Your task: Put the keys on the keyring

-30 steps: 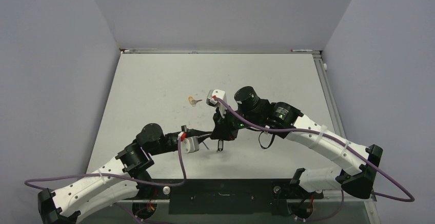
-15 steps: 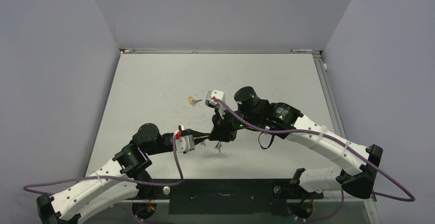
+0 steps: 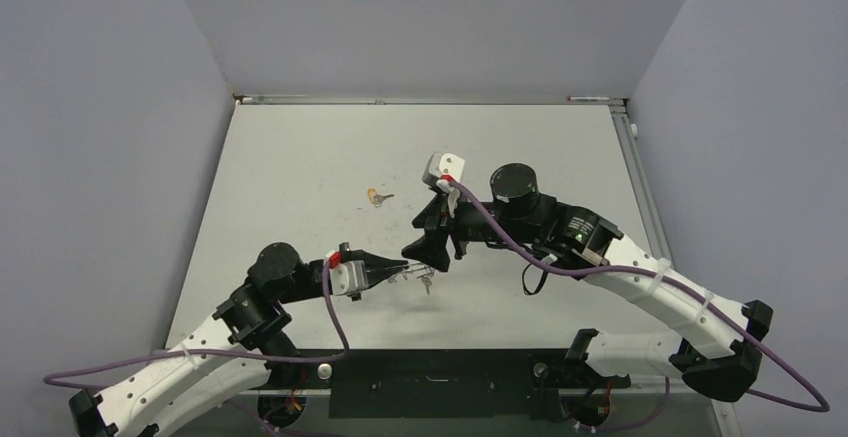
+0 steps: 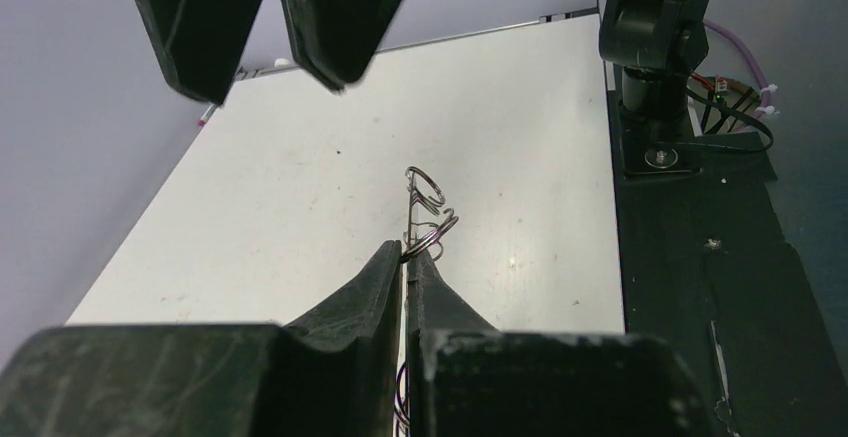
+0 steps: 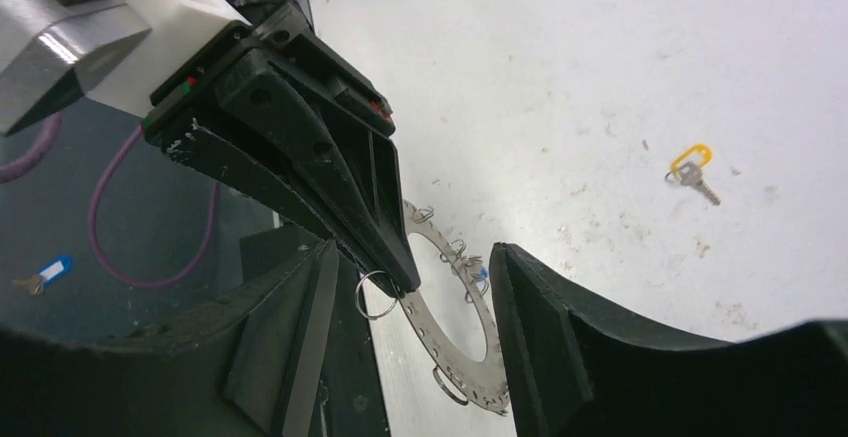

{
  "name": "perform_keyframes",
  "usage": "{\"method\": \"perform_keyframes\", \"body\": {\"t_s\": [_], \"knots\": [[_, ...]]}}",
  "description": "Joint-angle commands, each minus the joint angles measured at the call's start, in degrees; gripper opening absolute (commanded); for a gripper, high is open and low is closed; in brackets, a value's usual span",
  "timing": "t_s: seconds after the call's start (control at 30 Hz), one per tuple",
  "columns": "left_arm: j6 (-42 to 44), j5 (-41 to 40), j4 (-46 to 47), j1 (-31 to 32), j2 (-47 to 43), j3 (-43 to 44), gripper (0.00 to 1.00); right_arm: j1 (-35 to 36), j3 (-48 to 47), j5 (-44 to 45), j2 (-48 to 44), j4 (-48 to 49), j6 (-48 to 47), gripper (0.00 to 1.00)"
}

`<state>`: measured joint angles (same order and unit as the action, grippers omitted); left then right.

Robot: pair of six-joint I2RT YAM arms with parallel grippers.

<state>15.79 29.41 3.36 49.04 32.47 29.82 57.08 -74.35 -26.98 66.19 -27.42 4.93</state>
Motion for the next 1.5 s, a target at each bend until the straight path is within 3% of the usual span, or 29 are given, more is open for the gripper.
{"method": "perform_keyframes", "body": {"t_s": [0.0, 0.27, 0.43, 0.73, 0.93, 1.07, 1.23, 1.47], "knots": [[-1.34, 3.59, 7.99, -0.96, -3.38, -0.96, 0.0, 0.04, 2.79, 3.91, -5.67, 9.31, -1.16, 0.58], [-4.82, 6.13, 11.73, -3.45, -7.77, -2.74, 0.0, 0.04, 12.69, 21.92, -13.83, 22.39, -2.15, 0.58], [-11.0, 10.98, 20.66, -6.1, -10.46, -5.47, 0.0, 0.05, 14.26, 32.46, -13.99, 24.02, -0.56, 0.57], [-13.77, 13.58, 22.83, -10.09, -11.1, -5.16, 0.0, -0.03, 14.09, 42.98, -10.72, 24.43, 1.2, 0.58], [-16.89, 13.73, 27.13, -11.45, -12.65, -6.38, 0.0, -0.35, 13.21, 41.81, -7.82, 25.92, 1.1, 0.67], [-13.27, 8.47, 22.84, -12.24, -14.61, -5.73, 0.0, -2.26, 14.04, 41.65, -5.96, 29.6, -0.44, 0.72], [-5.19, -8.06, 13.39, -13.51, -19.0, -4.23, 0.0, -16.08, 9.85, 30.63, 2.04, 25.64, 16.1, 0.79], [-1.27, -22.71, 11.62, -14.53, -24.64, -5.39, 0.0, -17.3, -0.4, 28.5, 18.43, 15.15, 22.77, 0.82]]}}
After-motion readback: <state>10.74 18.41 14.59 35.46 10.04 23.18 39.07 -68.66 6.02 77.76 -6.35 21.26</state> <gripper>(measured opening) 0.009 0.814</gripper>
